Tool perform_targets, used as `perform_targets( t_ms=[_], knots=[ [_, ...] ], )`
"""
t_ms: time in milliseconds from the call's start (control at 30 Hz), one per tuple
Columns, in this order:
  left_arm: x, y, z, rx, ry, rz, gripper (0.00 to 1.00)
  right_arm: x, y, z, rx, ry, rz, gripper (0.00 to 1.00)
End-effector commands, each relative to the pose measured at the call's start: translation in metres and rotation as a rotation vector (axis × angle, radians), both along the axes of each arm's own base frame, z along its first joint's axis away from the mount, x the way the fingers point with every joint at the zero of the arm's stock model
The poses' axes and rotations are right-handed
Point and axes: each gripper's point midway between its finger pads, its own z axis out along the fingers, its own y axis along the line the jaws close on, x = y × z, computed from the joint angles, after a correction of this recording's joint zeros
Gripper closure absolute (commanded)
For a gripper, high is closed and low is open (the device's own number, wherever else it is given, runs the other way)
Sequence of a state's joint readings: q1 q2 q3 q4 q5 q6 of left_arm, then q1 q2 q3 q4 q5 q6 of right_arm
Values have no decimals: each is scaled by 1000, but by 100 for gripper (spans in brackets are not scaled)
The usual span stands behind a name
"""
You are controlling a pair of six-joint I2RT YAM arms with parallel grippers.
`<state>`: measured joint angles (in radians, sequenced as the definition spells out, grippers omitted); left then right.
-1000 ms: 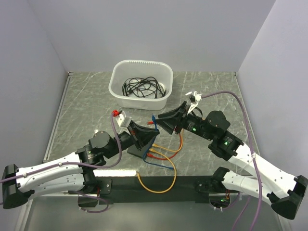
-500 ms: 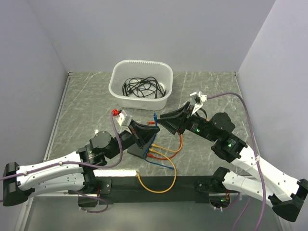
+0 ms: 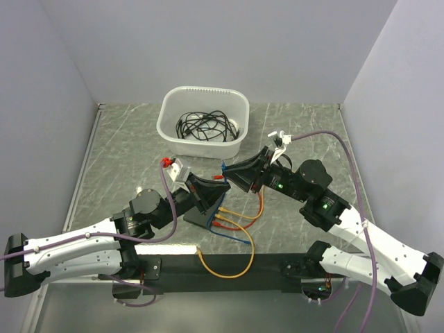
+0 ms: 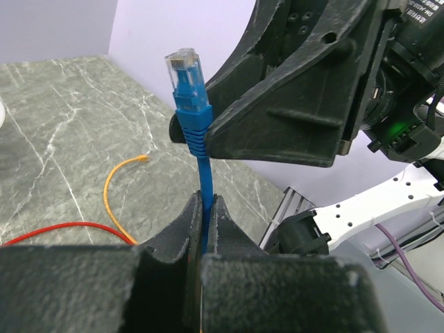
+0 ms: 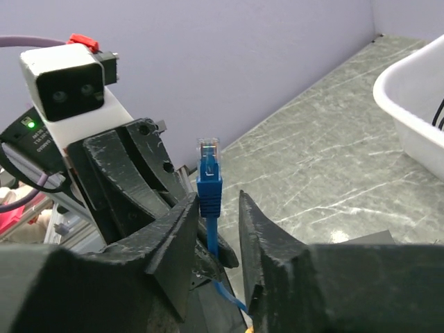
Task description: Insert the plug into the switch port
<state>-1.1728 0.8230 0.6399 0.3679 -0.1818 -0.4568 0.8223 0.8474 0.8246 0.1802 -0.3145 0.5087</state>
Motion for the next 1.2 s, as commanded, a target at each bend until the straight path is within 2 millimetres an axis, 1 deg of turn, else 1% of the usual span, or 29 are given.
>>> perform_targets(
  t_ms=[0, 67, 267, 333, 367, 433, 500, 533, 567, 600, 633, 667, 700, 733, 767, 800, 833, 933, 967, 1000, 1033, 1133, 1167],
  knots=[
    [-2, 2, 30, -62, -33, -3, 99, -3, 3, 11, 42, -27, 20, 64],
    [-2, 2, 29, -58, -33, -1, 99, -3, 3, 11, 45, -28, 19, 66],
    [-1, 2, 27, -61, -29, 4, 99, -4, 4, 9, 43, -26, 23, 78],
    [-1, 1, 27, -57, -29, 6, 99, -4, 4, 10, 44, -26, 25, 85],
    [0, 1, 26, -54, -27, 9, 99, -4, 4, 10, 44, -29, 29, 93],
    [2, 1, 26, -56, -24, 18, 99, -5, 4, 9, 45, -30, 31, 98],
    [5, 3, 24, -51, -14, 36, 99, -5, 3, 8, 46, -33, 26, 100],
    [8, 5, 23, -51, -7, 60, 96, -5, 0, 10, 47, -43, 17, 100],
    [10, 7, 22, -50, -3, 72, 90, -3, -3, 8, 45, -41, 0, 100],
    [12, 9, 21, -48, 6, 85, 79, -4, -4, 8, 41, -41, -4, 100],
    [12, 11, 20, -47, 11, 94, 73, -2, -7, 8, 32, -53, -23, 100],
    [16, 15, 19, -49, 18, 121, 66, 0, -13, 6, 16, -48, -56, 100],
    [18, 18, 18, -54, 26, 137, 56, 1, -17, 10, 14, -56, -76, 100],
    [20, 21, 17, -53, 33, 153, 53, 4, -21, 10, -1, -75, -100, 100],
    [23, 26, 15, -57, 41, 182, 48, 2, -29, 13, -10, -82, -120, 100],
    [24, 29, 14, -61, 48, 194, 46, 6, -36, 15, -18, -88, -163, 100],
    [26, 31, 11, -58, 55, 208, 45, 4, -46, 21, -22, -123, -190, 100],
    [29, 40, 11, -73, 66, 245, 44, 9, -73, 24, -63, -149, -305, 100],
    [30, 44, 10, -75, 69, 257, 45, 3, -86, 29, -63, -159, -334, 100],
    [31, 46, 8, -74, 75, 272, 45, 2, -103, 38, -52, -182, -393, 100],
    [32, 48, 8, -77, 76, 282, 45, 4, -107, 36, -72, -180, -417, 100],
    [34, 55, 8, -91, 80, 305, 48, -12, -146, 56, -38, -222, -503, 100],
    [34, 56, 10, -97, 79, 309, 48, -18, -155, 63, -28, -231, -518, 100]
  ],
)
